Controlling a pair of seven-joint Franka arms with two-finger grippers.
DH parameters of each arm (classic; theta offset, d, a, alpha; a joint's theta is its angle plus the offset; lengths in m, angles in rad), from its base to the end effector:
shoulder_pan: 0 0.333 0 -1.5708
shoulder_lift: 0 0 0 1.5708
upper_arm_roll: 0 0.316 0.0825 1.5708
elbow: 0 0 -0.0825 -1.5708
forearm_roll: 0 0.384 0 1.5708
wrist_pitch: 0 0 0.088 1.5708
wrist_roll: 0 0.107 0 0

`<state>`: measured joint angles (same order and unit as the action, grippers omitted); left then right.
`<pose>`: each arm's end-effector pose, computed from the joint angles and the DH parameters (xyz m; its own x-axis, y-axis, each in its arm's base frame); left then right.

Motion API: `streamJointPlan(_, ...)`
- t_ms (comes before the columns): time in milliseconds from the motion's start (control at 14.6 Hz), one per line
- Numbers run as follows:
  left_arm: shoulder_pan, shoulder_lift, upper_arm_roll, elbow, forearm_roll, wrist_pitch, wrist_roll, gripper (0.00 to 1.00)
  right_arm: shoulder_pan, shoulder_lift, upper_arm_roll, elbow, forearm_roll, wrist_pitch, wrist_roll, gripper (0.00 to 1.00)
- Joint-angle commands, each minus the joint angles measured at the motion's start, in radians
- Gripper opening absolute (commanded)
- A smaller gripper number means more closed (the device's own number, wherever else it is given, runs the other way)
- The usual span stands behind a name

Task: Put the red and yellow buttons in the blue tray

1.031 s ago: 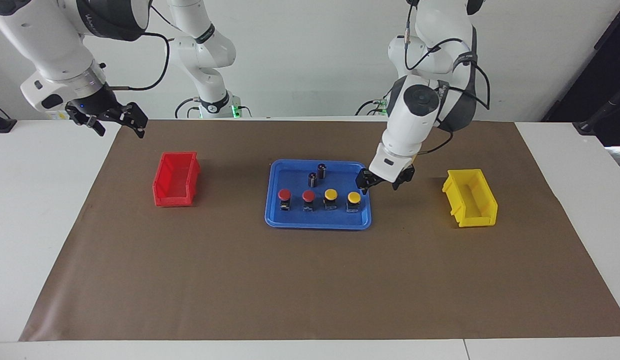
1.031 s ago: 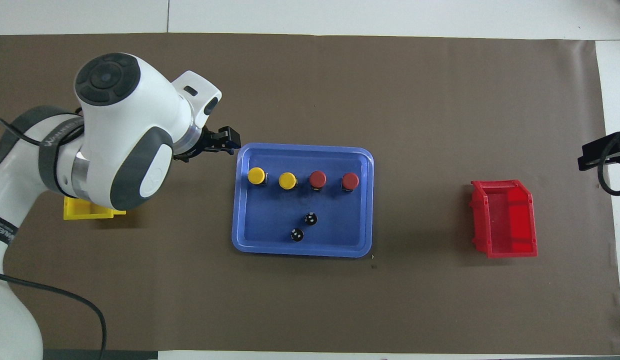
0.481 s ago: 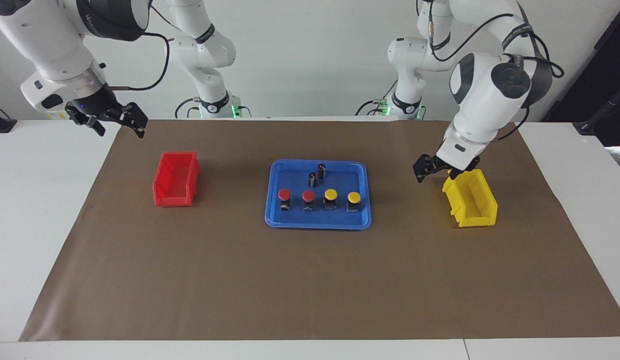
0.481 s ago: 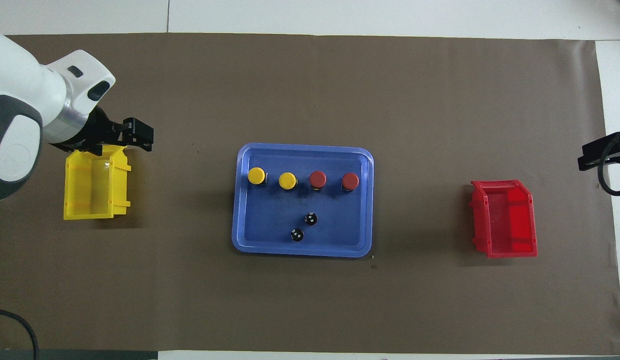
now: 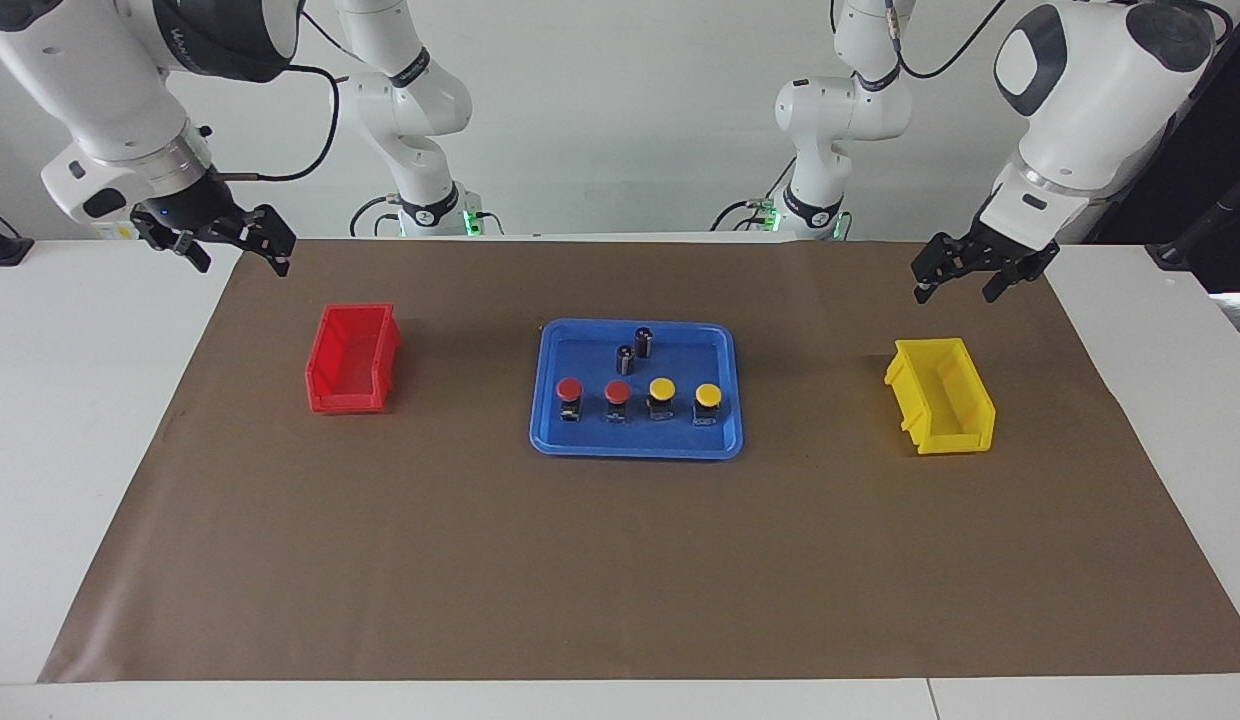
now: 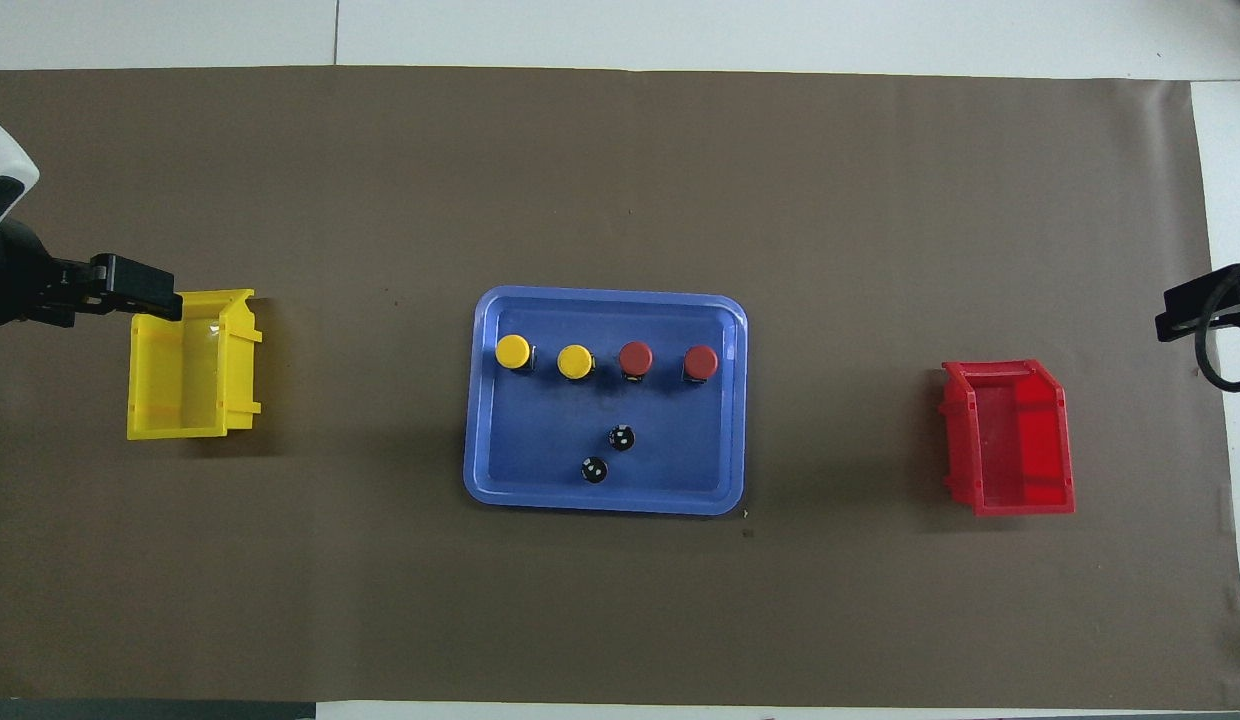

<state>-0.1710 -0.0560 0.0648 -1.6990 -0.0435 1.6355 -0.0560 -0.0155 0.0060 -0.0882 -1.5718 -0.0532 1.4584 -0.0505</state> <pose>0.5375 -0.0608 0.6001 0.9988 -0.0476 -0.0103 -0.0470 -0.9978 0.0465 0.5400 -0.0623 0.6118 0.9909 -0.0585 -0.1215 -0.0530 -0.9975 0.0476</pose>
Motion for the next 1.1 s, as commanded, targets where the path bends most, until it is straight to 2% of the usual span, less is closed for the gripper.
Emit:
streamJointPlan(0,-0.012,-0.019,0.013,0.005,0.017,-0.031,0.016,1.00,-0.003,-0.027,0.004,-0.033,-0.002,0.014,-0.019,1.00)
streamJointPlan(275,-0.027,-0.028,0.018,0.025,0.020,-0.052,0.016,1.00,-0.003,-0.027,0.004,-0.033,-0.002,0.014,-0.019,1.00)
streamJointPlan(481,-0.126,-0.045,0.139,0.024,0.022,-0.059,0.018,1.00,-0.003,-0.027,0.004,-0.033,-0.002,0.014,-0.019,1.00)
streamJointPlan(550,-0.131,-0.051,0.151,0.025,0.022,-0.063,0.025,1.00,-0.003,-0.027,0.004,-0.033,-0.002,0.014,-0.019,1.00)
streamJointPlan(1031,-0.119,-0.051,0.153,0.025,0.022,-0.065,0.054,1.00,-0.003,-0.027,0.004,-0.033,-0.002,0.014,-0.019,1.00)
